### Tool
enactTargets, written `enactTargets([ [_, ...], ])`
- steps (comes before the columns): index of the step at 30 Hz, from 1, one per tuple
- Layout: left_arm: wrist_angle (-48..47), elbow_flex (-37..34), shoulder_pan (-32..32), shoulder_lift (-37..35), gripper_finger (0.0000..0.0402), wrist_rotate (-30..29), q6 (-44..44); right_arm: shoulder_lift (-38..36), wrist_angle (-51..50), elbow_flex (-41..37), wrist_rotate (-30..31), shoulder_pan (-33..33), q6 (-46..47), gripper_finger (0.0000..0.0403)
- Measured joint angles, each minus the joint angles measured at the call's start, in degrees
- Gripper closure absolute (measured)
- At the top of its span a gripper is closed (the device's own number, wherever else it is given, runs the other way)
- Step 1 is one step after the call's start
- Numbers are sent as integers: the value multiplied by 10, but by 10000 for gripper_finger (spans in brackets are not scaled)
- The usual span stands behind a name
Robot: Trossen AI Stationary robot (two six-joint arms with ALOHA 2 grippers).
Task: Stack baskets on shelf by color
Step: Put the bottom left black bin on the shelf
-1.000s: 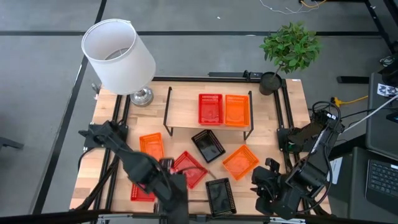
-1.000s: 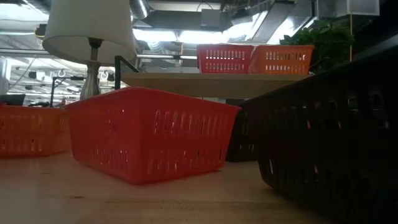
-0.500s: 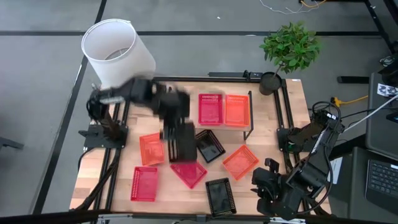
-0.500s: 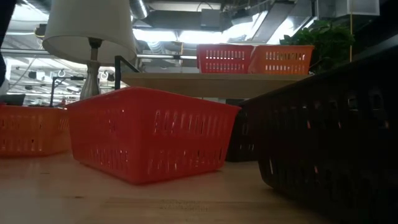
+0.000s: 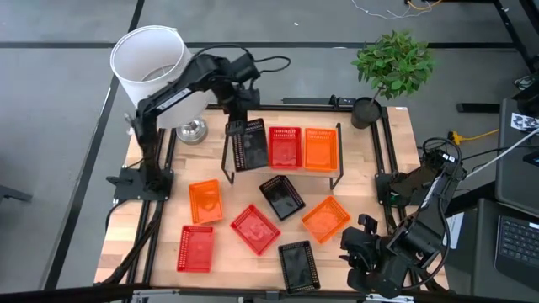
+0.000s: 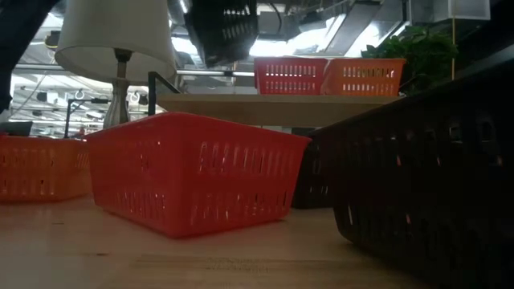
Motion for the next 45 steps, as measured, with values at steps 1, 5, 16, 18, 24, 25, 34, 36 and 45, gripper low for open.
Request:
enactTargets([
  [1,0,0,4,8,401,0,16,0,0,0,0,0,0,295],
  [5,0,0,13,41,401,-1,60,0,0,0,0,0,0,295],
  [16,0,-1,42,75,401,-21,89,0,0,0,0,0,1,295],
  [18,1,-12,44,75,401,-21,94,0,0,0,0,0,1,295],
  [24,0,-70,38,74,399,-39,92,0,1,0,0,0,1,295],
  [25,0,-76,36,74,396,-48,93,0,1,0,0,0,1,295],
  [34,0,-54,20,72,374,-82,94,0,1,0,0,0,1,295],
  [36,1,-45,17,72,374,-83,92,0,1,0,0,0,1,295],
  [45,0,-35,14,71,368,-83,70,0,1,0,0,0,1,295],
])
